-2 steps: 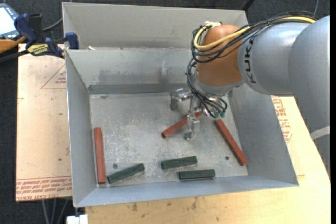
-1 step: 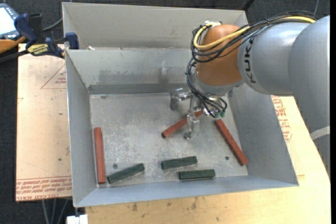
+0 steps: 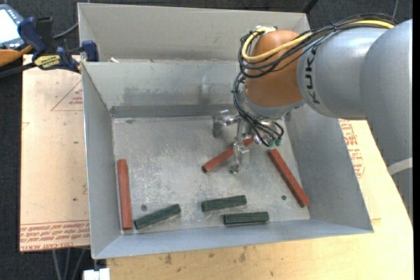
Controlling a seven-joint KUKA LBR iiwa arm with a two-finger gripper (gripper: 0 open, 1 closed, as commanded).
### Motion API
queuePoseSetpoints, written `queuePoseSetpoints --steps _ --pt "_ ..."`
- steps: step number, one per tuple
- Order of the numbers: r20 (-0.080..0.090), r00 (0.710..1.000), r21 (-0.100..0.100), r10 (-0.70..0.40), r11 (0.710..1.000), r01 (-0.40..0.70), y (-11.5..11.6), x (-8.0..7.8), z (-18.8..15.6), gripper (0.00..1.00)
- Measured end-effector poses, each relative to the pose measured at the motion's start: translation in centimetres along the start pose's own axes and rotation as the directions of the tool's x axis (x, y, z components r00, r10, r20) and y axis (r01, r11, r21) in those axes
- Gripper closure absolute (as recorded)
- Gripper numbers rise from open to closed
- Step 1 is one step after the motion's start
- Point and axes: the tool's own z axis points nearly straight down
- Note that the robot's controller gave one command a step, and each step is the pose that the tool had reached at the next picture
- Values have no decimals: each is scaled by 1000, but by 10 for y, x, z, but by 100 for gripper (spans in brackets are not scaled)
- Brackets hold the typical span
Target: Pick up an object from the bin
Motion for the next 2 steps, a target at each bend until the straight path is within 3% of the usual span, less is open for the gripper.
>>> queuePoseSetpoints --steps 1,2 --pt "0 1000 0 1 1000 -1 0 -1 0 0" --pt "1 1000 0 1 1000 -1 0 -1 -1 100"
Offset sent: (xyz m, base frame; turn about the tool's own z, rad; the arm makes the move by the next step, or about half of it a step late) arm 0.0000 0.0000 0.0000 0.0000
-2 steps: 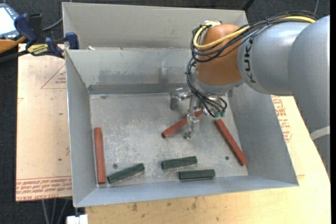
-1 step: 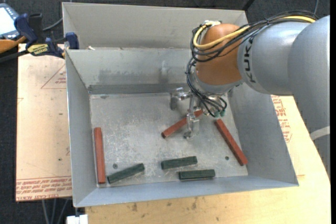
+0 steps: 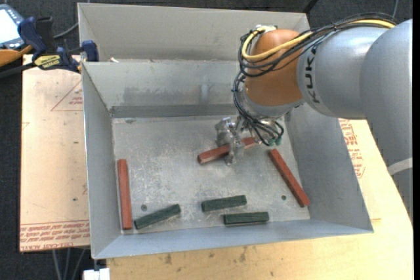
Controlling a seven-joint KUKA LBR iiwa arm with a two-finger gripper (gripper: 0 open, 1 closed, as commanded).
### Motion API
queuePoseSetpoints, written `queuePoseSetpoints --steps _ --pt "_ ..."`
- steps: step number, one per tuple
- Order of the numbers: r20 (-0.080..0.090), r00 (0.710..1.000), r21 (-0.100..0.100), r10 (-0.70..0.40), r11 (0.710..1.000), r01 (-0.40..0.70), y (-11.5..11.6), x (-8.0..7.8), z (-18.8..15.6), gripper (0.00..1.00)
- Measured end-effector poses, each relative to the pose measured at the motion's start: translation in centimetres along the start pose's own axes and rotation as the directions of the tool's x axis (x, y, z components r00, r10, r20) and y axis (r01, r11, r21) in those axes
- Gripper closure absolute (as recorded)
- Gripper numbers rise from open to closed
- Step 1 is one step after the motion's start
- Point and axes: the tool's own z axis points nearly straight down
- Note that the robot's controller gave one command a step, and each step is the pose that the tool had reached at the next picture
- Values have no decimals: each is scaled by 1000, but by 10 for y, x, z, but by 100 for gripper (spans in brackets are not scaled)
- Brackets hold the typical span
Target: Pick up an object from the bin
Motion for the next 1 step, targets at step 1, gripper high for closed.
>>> queuePoseSetpoints --steps 1 --pt "3 1000 1 0 1000 0 0 -2 -40 100"
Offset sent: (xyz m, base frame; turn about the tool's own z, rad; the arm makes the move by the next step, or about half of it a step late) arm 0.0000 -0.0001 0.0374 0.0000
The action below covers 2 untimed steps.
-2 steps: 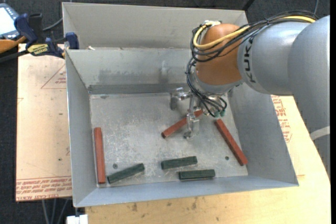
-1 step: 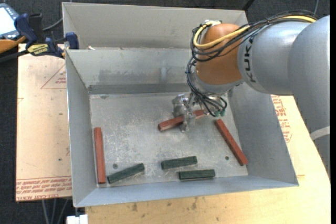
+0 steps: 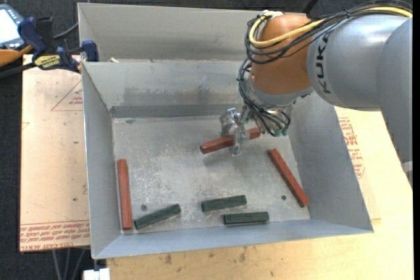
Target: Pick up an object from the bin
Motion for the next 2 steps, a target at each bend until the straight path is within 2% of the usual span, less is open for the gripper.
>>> queuePoseSetpoints --steps 1,2 --pt "1 1000 0 0 1000 0 0 -2 -44 100" --pt "-4 1000 -1 1 1000 -1 0 -3 -45 100"
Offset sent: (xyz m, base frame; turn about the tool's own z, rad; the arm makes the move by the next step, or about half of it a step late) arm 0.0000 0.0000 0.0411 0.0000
